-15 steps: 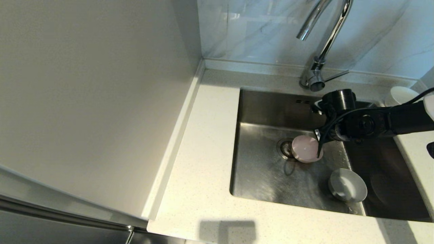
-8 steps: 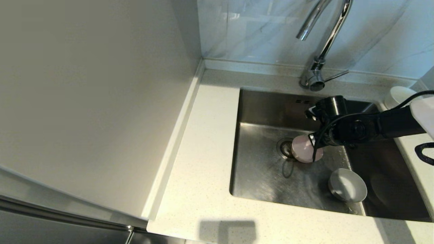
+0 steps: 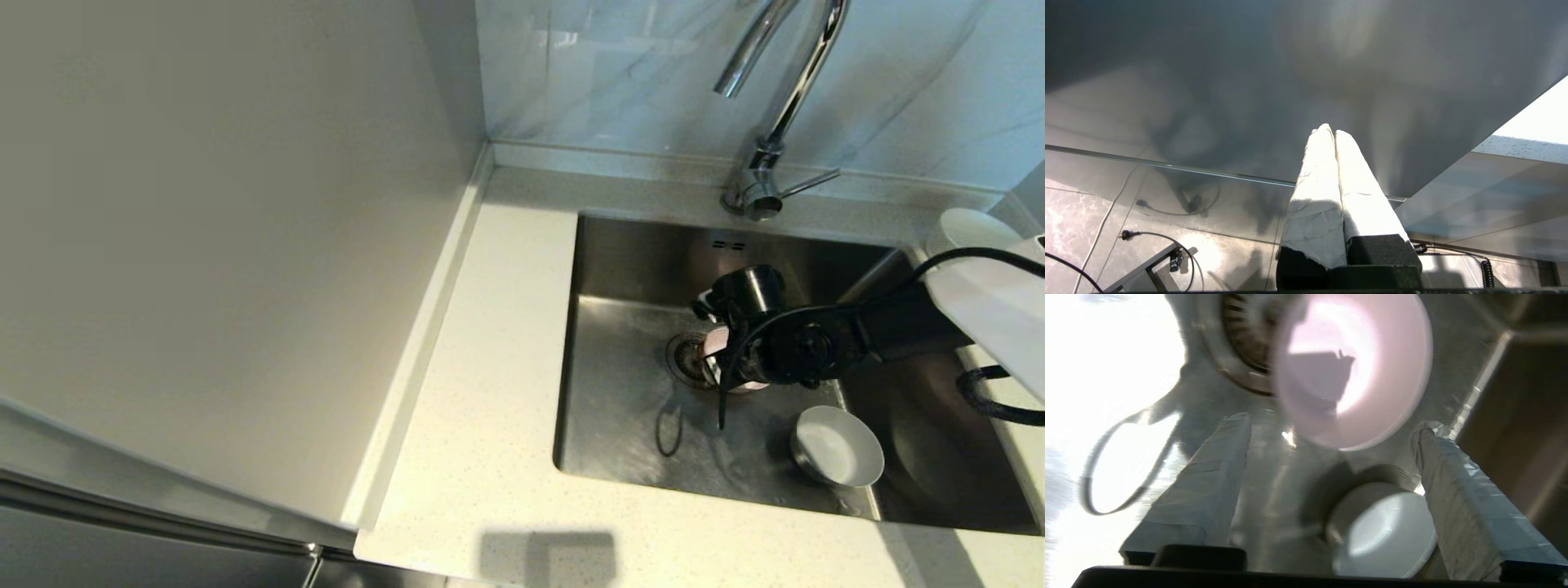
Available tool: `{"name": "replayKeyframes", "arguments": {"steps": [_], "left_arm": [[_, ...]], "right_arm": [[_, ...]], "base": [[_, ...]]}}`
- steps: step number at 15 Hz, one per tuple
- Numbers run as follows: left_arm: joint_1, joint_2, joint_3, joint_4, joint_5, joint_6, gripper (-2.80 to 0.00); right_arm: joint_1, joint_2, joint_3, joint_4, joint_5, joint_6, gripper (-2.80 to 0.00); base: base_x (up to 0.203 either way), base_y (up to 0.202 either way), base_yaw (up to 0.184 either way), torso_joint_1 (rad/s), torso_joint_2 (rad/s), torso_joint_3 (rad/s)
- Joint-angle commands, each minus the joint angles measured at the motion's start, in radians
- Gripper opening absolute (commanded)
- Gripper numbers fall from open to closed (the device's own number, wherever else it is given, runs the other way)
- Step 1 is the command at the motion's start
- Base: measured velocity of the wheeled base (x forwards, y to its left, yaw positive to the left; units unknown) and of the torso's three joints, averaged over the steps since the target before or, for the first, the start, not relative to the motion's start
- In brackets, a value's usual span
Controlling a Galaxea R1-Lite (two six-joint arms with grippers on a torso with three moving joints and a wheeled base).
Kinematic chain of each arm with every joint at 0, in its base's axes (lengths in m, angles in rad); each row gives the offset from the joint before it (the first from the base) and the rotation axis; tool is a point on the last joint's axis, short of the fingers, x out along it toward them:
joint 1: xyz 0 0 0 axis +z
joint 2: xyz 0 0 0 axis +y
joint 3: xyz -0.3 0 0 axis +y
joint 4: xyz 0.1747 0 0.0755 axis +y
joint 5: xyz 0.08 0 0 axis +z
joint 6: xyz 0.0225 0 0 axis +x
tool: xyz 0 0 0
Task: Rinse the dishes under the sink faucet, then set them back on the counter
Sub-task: Put a bowl back to the table from the sink
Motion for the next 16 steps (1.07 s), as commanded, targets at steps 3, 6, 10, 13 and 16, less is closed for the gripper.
{"name": "replayKeyframes", "arguments": {"steps": [3,6,10,13,16], "left_arm": [[0.000,-0.003,0.000,0.000,0.000,-0.001,-2.80],[0.000,-0.004,0.000,0.000,0.000,0.000,-2.80],[0.000,-0.003,0.000,0.000,0.000,-0.001,-2.80],[0.000,-0.003,0.000,0.000,0.000,0.000,-2.80],[0.000,-0.003,0.000,0.000,0.000,0.000,-2.80]], "right_arm": [[0.025,0.075,0.000,-0.043,-0.011,0.000,0.00],[0.022,0.120,-0.035,-0.045,-0.030,0.001,0.00],[0.010,0.169,-0.103,-0.044,-0.038,-0.002,0.00],[0.005,0.196,-0.144,-0.042,-0.039,-0.007,0.00],[-0.008,0.216,-0.153,-0.043,-0.074,-0.012,-2.80]], "base": [[0.000,0.000,0.000,0.000,0.00,0.000],[0.000,0.000,0.000,0.000,0.00,0.000],[0.000,0.000,0.000,0.000,0.00,0.000],[0.000,0.000,0.000,0.000,0.00,0.000],[0.000,0.000,0.000,0.000,0.00,0.000]]}}
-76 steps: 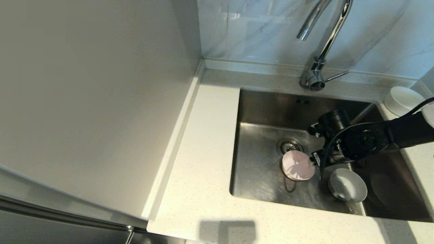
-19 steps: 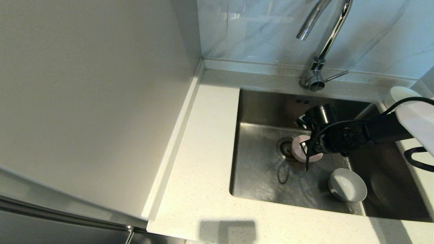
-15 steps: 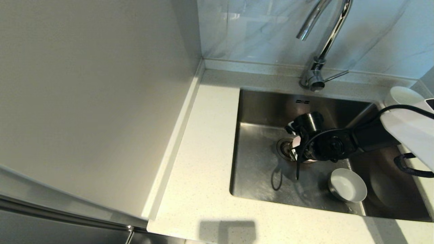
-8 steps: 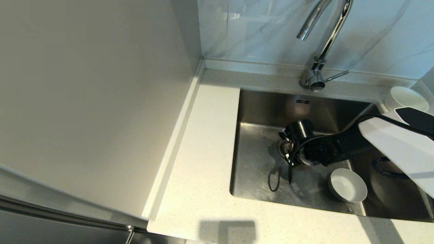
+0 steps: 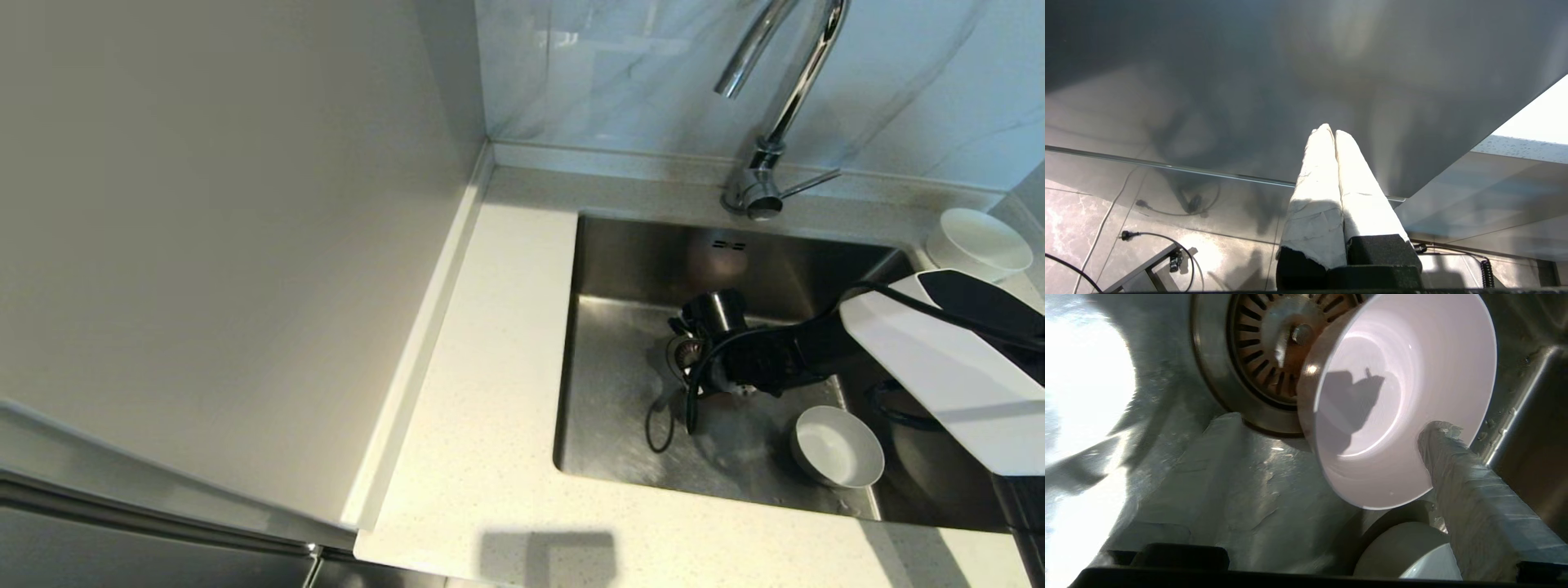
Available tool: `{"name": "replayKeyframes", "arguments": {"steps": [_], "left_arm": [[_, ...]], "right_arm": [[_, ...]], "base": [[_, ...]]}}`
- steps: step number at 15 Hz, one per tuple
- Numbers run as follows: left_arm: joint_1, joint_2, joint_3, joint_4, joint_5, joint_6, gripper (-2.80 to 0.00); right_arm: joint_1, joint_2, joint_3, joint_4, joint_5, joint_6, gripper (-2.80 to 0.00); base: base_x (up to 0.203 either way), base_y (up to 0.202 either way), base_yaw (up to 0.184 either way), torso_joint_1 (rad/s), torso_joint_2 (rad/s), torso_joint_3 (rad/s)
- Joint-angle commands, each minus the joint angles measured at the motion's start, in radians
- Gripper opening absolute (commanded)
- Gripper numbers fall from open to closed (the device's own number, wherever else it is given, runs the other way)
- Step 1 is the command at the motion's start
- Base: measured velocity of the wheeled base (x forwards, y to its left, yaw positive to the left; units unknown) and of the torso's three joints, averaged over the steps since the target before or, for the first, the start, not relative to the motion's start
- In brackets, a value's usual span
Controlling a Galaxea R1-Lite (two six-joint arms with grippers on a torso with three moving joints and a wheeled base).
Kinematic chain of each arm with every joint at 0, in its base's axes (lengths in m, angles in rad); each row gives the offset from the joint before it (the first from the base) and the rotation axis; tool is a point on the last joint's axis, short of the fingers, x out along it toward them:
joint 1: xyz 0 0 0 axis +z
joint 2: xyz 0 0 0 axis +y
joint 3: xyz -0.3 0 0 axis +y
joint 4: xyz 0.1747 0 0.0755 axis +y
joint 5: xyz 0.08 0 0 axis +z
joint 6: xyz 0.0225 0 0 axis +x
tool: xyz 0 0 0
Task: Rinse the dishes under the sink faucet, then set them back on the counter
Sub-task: Put a bowl back to the table from the sink
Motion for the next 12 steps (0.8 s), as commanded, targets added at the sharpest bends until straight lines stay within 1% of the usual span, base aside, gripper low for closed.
{"name": "replayKeyframes", "arguments": {"steps": [1,7,12], "left_arm": [[0.000,-0.003,0.000,0.000,-0.001,0.000,-2.80],[0.000,-0.003,0.000,0.000,0.000,-0.001,-2.80],[0.000,-0.004,0.000,0.000,0.001,0.000,-2.80]], "right_arm": [[-0.012,0.019,-0.001,-0.002,-0.015,-0.001,-2.80],[-0.042,-0.011,0.004,-0.003,-0.017,0.005,-2.80],[-0.045,-0.084,0.019,-0.003,-0.017,0.008,-2.80]], "base": [[0.000,0.000,0.000,0.000,0.00,0.000],[0.000,0.000,0.000,0.000,0.00,0.000],[0.000,0.000,0.000,0.000,0.00,0.000]]}}
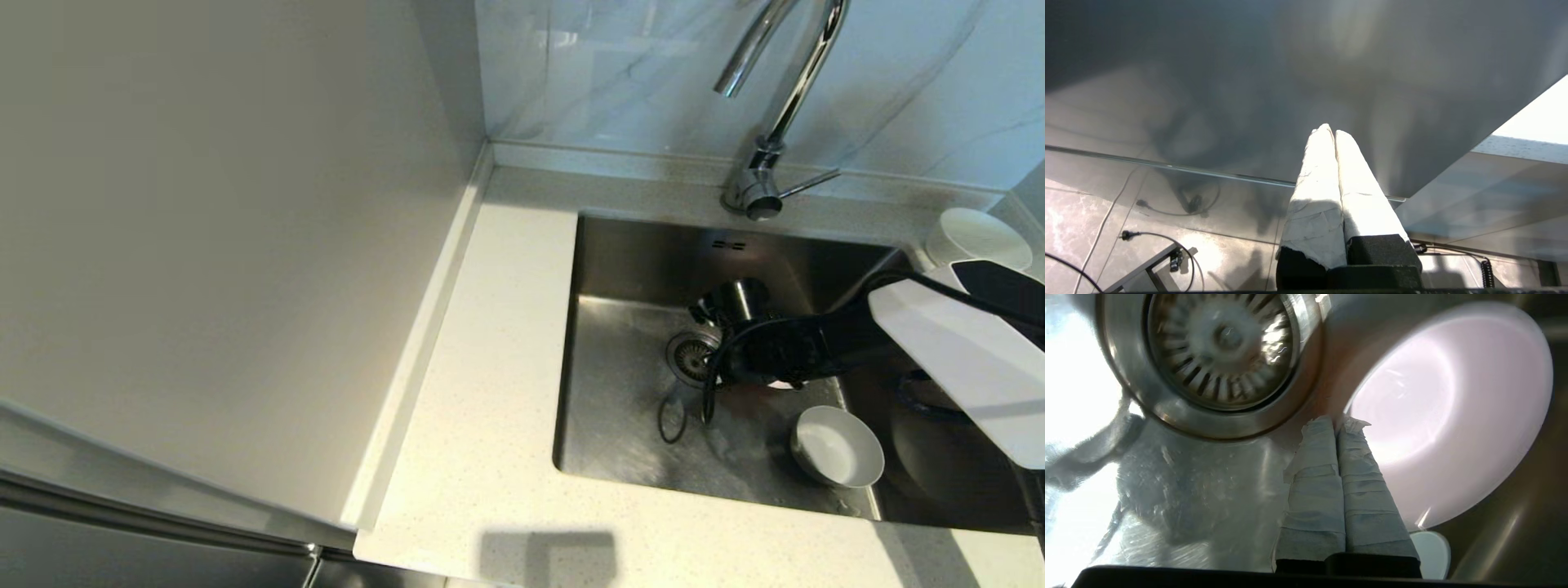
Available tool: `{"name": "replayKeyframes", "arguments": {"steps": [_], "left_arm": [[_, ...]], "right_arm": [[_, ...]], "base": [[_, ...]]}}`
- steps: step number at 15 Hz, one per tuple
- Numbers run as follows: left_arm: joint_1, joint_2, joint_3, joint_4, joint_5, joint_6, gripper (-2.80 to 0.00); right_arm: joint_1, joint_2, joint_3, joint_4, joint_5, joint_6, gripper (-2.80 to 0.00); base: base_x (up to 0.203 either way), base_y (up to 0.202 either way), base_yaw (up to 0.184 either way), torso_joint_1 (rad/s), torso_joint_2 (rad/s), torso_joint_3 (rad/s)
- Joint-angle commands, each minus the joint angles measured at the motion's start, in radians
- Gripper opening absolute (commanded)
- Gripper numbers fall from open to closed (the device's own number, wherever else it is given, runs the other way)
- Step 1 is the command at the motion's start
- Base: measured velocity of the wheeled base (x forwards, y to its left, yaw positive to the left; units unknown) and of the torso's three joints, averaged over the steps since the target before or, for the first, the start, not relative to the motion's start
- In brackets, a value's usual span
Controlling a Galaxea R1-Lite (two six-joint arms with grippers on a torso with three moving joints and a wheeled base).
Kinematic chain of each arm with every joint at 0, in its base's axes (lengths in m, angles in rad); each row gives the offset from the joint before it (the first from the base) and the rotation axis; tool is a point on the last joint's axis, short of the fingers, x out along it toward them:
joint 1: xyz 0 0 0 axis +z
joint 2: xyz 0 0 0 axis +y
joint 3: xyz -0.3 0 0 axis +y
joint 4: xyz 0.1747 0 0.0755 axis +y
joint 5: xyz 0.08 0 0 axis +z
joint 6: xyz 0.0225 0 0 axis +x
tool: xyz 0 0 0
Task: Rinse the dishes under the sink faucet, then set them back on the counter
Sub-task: Put a bowl back to the table from the sink
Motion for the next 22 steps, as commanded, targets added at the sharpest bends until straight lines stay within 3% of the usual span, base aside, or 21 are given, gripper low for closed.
{"name": "replayKeyframes", "arguments": {"steps": [1,7,10,13,14,16,22], "left_arm": [[0.000,-0.003,0.000,-0.001,0.001,-0.001,-2.80],[0.000,-0.003,0.000,-0.001,0.001,0.000,-2.80],[0.000,-0.003,0.000,-0.001,0.001,-0.001,-2.80],[0.000,-0.003,0.000,-0.001,0.001,0.000,-2.80],[0.000,-0.003,0.000,-0.001,0.001,-0.001,-2.80],[0.000,-0.003,0.000,-0.001,0.001,0.000,-2.80],[0.000,-0.003,0.000,-0.001,0.001,-0.002,-2.80]], "right_arm": [[0.000,-0.057,0.011,-0.001,-0.003,0.000,-2.80],[-0.014,-0.304,0.110,0.009,-0.004,-0.008,-2.80],[-0.025,-0.505,0.187,0.021,-0.005,-0.079,-2.80],[-0.140,-0.630,0.239,0.029,0.001,-0.241,-2.80],[-0.180,-0.640,0.244,0.029,0.007,-0.261,-2.80],[-0.250,-0.646,0.252,0.031,0.017,-0.274,-2.80],[-0.353,-0.635,0.307,0.028,0.024,-0.272,-2.80]], "base": [[0.000,0.000,0.000,0.000,0.00,0.000],[0.000,0.000,0.000,0.000,0.00,0.000],[0.000,0.000,0.000,0.000,0.00,0.000],[0.000,0.000,0.000,0.000,0.00,0.000],[0.000,0.000,0.000,0.000,0.00,0.000],[0.000,0.000,0.000,0.000,0.00,0.000],[0.000,0.000,0.000,0.000,0.00,0.000]]}}
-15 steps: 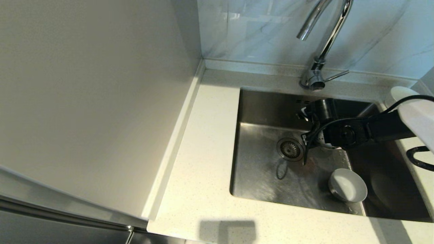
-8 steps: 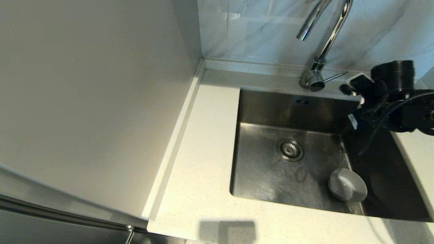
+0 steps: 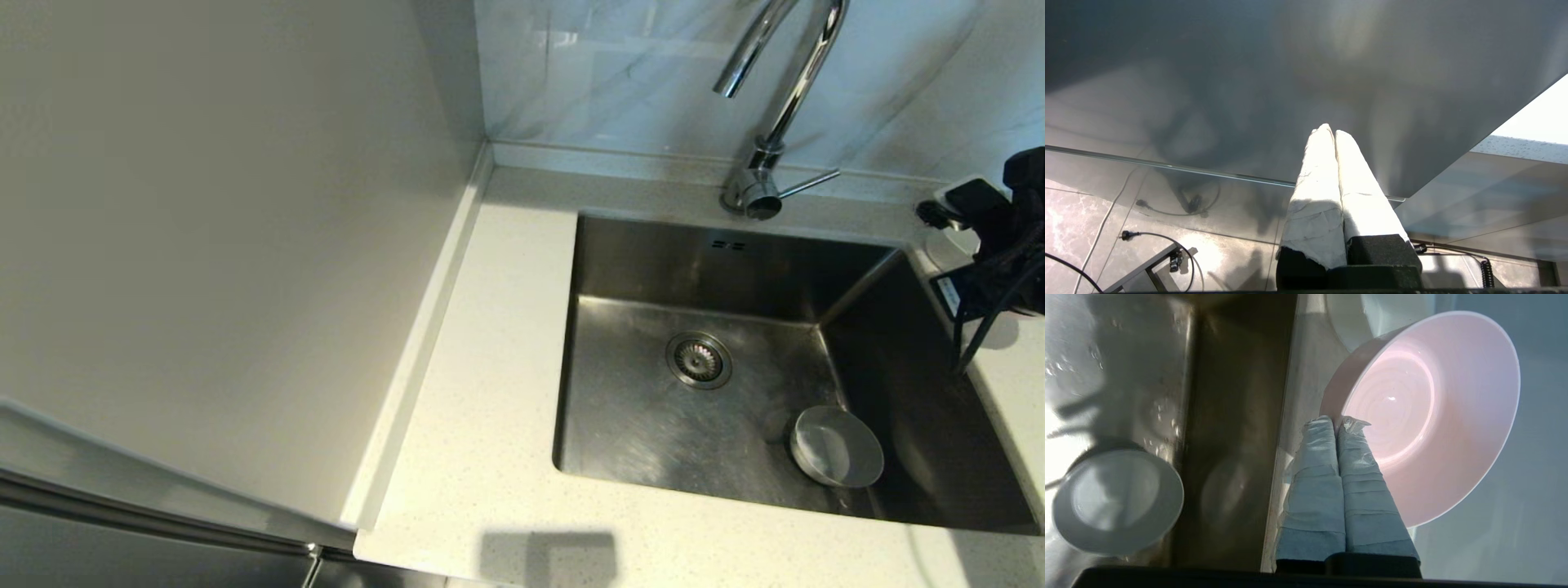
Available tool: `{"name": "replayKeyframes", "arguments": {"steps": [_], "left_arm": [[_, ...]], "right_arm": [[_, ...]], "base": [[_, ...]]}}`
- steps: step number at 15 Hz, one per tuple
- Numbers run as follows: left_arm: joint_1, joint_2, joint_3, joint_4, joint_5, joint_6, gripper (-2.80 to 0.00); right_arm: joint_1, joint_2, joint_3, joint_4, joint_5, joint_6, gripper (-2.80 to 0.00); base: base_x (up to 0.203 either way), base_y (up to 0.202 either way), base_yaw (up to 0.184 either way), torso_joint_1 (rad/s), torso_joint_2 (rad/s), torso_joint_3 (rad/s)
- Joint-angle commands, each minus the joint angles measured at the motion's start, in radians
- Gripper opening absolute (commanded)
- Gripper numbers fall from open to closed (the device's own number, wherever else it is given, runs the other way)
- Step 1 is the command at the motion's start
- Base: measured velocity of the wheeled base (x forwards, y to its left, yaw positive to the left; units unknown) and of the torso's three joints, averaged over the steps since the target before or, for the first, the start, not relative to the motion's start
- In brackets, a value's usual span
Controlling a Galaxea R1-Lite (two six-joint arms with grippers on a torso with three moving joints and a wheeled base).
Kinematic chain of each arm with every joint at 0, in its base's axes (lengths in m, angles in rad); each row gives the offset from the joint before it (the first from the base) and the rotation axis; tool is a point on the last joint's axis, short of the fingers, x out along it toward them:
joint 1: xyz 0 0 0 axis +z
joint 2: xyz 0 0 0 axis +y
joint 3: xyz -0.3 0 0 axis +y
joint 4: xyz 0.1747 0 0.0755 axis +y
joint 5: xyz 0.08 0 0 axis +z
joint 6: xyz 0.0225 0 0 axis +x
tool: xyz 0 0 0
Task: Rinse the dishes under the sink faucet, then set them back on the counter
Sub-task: Put a bowl back to the table from the sink
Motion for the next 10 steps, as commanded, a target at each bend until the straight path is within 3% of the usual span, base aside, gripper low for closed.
{"name": "replayKeyframes", "arguments": {"steps": [1,10], "left_arm": [[0.000,-0.003,0.000,-0.001,0.000,0.000,-2.80],[0.000,-0.003,0.000,-0.001,0.000,-0.001,-2.80]], "right_arm": [[-0.034,-0.002,0.026,-0.001,0.002,-0.002,-2.80],[-0.098,0.066,0.057,-0.003,0.026,0.042,-2.80]], "base": [[0.000,0.000,0.000,0.000,0.00,0.000],[0.000,0.000,0.000,0.000,0.00,0.000]]}}
